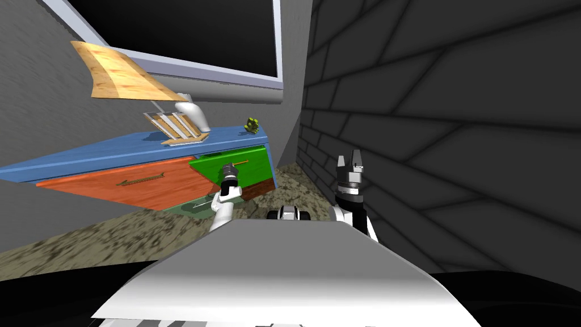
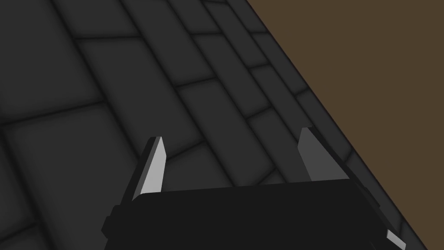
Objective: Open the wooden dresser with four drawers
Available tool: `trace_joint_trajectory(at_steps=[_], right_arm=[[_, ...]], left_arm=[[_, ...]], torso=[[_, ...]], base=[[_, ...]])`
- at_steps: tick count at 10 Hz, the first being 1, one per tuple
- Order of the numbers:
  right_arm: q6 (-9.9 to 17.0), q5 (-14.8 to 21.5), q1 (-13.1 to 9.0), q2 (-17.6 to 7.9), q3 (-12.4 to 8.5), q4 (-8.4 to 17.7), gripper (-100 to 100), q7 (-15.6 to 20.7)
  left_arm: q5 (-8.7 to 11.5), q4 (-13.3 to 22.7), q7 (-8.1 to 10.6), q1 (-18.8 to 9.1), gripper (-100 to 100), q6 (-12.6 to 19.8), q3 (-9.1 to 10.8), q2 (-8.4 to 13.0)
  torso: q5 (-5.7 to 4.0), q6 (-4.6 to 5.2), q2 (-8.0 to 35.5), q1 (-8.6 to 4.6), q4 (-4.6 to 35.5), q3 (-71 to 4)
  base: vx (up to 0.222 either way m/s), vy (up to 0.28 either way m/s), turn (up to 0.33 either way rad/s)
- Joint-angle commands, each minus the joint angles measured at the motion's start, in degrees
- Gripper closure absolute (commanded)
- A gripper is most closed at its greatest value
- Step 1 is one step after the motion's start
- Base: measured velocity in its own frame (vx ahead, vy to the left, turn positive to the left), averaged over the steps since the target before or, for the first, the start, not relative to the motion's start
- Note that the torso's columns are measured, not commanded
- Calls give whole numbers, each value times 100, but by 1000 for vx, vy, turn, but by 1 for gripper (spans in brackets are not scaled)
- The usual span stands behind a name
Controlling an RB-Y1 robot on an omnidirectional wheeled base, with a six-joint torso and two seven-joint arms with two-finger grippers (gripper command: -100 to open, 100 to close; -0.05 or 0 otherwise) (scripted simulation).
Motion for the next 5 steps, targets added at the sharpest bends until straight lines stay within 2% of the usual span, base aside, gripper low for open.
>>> trace_joint_trajectory(at_steps=[1,2,3,5], right_arm=[[0,0,0,0,0,0,0,0],[0,0,0,0,0,0,0,0],[0,0,1,0,0,0,0,0],[0,0,0,0,0,0,0,0]], left_arm=[[-247,480,202,-457,100,-42,172,148],[-247,487,202,-508,100,-42,172,148],[-460,750,381,-699,100,-63,312,285],[-460,867,381,-874,100,-63,312,285]], torso=[[-3,-5,8,-8,2,4],[-3,7,2,-8,2,2],[-8,13,-11,-5,6,-7],[-11,0,16,-15,13,10]], base=[[-98,-66,26],[-47,-23,11],[-93,-26,-31],[-63,-37,13]])
